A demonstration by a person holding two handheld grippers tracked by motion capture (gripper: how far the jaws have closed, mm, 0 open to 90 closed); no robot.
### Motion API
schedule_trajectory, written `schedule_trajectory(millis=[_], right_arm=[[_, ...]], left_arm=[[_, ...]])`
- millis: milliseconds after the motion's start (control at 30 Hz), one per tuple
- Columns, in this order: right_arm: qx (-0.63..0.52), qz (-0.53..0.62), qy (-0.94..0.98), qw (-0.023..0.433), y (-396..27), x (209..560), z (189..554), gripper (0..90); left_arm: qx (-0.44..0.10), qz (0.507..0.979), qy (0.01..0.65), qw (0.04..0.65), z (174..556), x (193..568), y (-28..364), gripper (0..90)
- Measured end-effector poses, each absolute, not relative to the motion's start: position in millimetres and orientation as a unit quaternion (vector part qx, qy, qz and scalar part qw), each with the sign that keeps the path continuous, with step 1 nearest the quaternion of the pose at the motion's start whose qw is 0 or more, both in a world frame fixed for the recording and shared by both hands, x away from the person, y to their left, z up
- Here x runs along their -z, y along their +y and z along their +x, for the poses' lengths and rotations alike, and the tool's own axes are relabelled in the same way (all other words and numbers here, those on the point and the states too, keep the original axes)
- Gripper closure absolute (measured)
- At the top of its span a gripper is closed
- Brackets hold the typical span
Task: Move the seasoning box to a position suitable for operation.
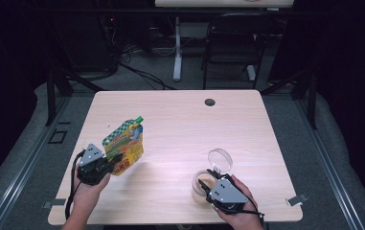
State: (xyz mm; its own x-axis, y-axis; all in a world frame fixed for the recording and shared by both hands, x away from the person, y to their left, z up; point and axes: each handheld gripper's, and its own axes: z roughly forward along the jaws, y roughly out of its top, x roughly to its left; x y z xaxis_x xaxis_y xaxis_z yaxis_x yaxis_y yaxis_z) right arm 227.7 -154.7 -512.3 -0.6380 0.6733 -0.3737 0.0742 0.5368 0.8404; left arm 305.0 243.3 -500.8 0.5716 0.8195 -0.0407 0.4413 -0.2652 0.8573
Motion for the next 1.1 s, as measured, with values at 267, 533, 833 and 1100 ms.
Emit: schedule_trajectory(millis=[267, 533, 833, 1100], right_arm=[[-0.420, 0.233, 0.802, 0.356, -154.4, 512.8, 227.9, 57.3], [-0.420, 0.233, 0.802, 0.355, -154.3, 513.2, 228.0, 57.4], [-0.422, 0.233, 0.801, 0.356, -154.6, 513.3, 228.0, 57.4], [-0.419, 0.232, 0.803, 0.355, -154.3, 513.4, 227.9, 57.4]], left_arm=[[-0.195, 0.760, 0.431, 0.447, 313.5, 513.6, 249.9, 88.4], [-0.185, 0.770, 0.435, 0.430, 318.3, 523.4, 247.3, 88.2], [-0.177, 0.759, 0.448, 0.439, 318.3, 526.8, 253.3, 86.7], [-0.175, 0.756, 0.446, 0.446, 314.4, 525.9, 255.9, 82.3]])
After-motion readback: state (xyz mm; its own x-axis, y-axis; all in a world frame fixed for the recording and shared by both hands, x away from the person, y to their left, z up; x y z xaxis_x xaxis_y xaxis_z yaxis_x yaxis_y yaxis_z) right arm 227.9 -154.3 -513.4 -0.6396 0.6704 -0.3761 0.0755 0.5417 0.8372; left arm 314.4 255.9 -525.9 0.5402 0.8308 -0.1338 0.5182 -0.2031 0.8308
